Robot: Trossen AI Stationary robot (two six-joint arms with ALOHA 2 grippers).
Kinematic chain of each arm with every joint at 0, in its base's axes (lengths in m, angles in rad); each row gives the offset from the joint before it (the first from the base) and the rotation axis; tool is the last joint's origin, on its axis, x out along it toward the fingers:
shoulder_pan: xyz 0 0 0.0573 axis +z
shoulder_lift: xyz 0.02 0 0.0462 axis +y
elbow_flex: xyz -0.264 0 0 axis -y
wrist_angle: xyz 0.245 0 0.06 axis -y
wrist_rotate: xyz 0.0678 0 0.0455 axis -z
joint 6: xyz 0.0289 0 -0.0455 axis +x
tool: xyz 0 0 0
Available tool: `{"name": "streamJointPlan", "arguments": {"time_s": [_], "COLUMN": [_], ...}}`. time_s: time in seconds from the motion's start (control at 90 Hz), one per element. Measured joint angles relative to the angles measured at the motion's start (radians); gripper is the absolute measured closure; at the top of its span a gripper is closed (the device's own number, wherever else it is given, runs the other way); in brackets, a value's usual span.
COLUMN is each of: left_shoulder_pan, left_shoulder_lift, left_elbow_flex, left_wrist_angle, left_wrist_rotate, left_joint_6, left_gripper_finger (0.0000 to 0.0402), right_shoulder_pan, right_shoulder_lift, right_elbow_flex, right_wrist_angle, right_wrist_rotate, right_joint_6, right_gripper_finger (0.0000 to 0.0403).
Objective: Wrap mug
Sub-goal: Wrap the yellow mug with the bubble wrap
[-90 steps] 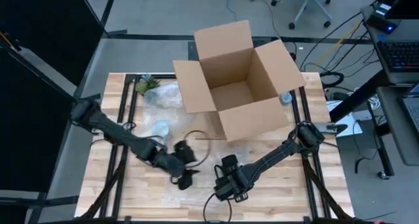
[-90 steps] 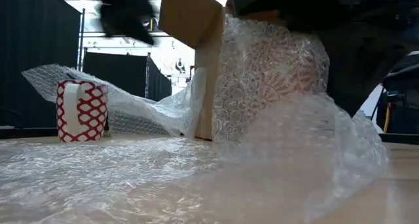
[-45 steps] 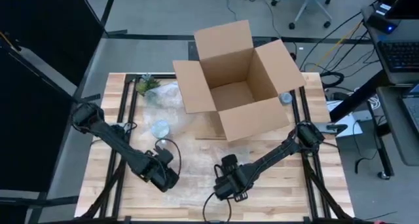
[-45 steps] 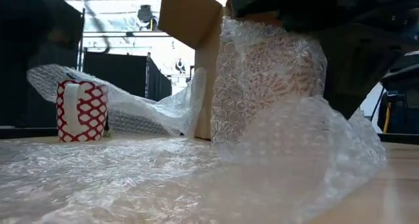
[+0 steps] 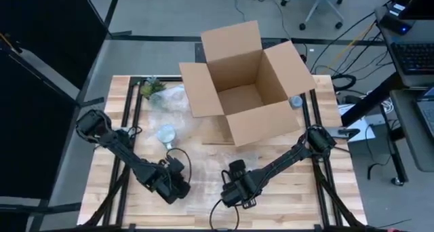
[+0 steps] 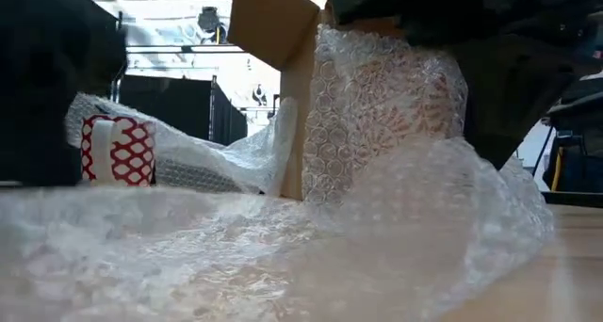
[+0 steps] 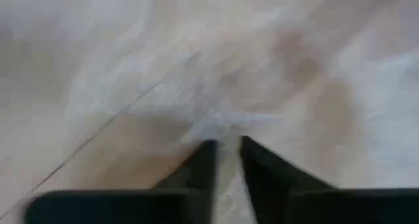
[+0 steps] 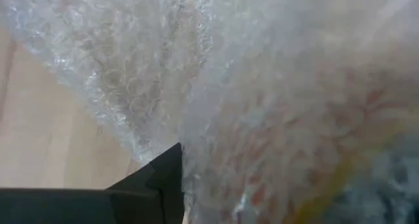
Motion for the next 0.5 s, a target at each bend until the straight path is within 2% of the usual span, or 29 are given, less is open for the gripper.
{"name": "streamJointPlan", "arguments": {"time_s": [0.133,0.256,0.378,0.5], "left_shoulder_pan": [0.000,0.000,0.014,0.059], "left_shoulder_lift": [-0.019,-0.037,-0.037,-0.035], "left_elbow_flex": [0.060,0.114,0.150,0.153], "left_wrist_angle": [-0.004,0.021,0.168,0.385], "left_wrist_rotate": [-0.069,-0.167,-0.241,-0.249], "left_joint_6": [0.068,0.194,0.407,0.660], "left_gripper_finger": [0.0398,0.0400,0.0401,0.0401], "right_shoulder_pan": [0.000,-0.001,-0.002,-0.002], "right_shoulder_lift": [0.000,0.000,-0.001,-0.001], "right_elbow_flex": [0.000,0.000,0.000,0.000], "right_wrist_angle": [0.000,0.000,0.001,0.002], "right_wrist_rotate": [0.000,0.000,-0.001,-0.001], "right_joint_6": [0.000,-0.001,-0.001,-0.001], "right_gripper_finger": [0.0222,0.0222,0.0222,0.0222]}}
